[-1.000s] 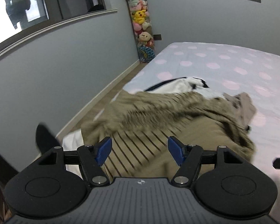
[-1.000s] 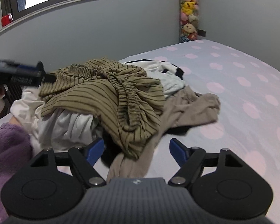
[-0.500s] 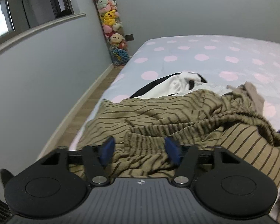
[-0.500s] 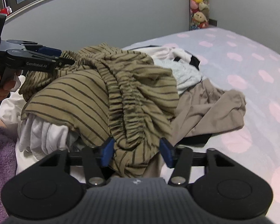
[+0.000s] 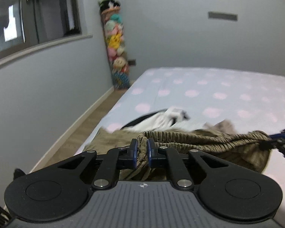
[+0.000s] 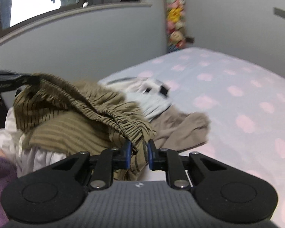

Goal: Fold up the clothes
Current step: 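Lift the striped garment by its hem with both grippers, shaking it out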

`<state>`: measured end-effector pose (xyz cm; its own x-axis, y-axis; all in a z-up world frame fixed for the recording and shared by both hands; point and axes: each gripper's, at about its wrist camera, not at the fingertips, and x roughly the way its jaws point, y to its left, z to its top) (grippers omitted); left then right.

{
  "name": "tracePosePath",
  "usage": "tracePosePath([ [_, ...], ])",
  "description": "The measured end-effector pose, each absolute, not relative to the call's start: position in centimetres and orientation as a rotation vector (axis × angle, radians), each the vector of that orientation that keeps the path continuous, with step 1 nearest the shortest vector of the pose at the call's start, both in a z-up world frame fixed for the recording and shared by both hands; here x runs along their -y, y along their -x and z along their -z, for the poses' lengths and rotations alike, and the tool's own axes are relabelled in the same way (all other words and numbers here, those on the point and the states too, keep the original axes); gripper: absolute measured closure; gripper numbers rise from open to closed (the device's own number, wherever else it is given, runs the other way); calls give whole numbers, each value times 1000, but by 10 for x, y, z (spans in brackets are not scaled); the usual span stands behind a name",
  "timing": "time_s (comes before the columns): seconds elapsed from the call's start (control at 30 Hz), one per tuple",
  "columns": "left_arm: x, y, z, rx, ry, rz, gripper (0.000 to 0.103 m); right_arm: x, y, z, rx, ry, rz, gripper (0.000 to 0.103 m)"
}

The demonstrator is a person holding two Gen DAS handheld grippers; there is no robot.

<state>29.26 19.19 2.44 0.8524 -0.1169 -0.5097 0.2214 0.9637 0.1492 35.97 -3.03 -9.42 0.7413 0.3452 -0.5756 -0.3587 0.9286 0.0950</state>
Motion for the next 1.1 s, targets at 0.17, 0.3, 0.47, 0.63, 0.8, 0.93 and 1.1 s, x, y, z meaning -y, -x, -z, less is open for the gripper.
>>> tracePosePath([
  [0.17, -158, -248, -76, -413, -219, 207, 95, 67, -322, 50, -544, -10, -323, 89],
  [0.3, -135, -212, -117, -313, -209, 253, 95, 88, -278, 14, -454, 19, -267, 89],
  [0.47, -106, -166, -163, -207, -200, 311, 95, 131, -215, -38, -323, 33, -216, 89],
  [0.63, -81, -116, -198, -97, -191, 387, 96, 173, -152, -89, -192, 47, -165, 89],
  [0.8, -56, -101, -217, -65, -169, 454, 96, 213, -106, -129, -113, 57, -144, 89],
  [0.93, -35, -119, -208, -104, -178, 483, 95, 239, -93, -142, -124, 70, -134, 89],
  [1.1, 6, -174, -180, -209, -205, 506, 96, 271, -122, -121, -230, 73, -73, 89],
])
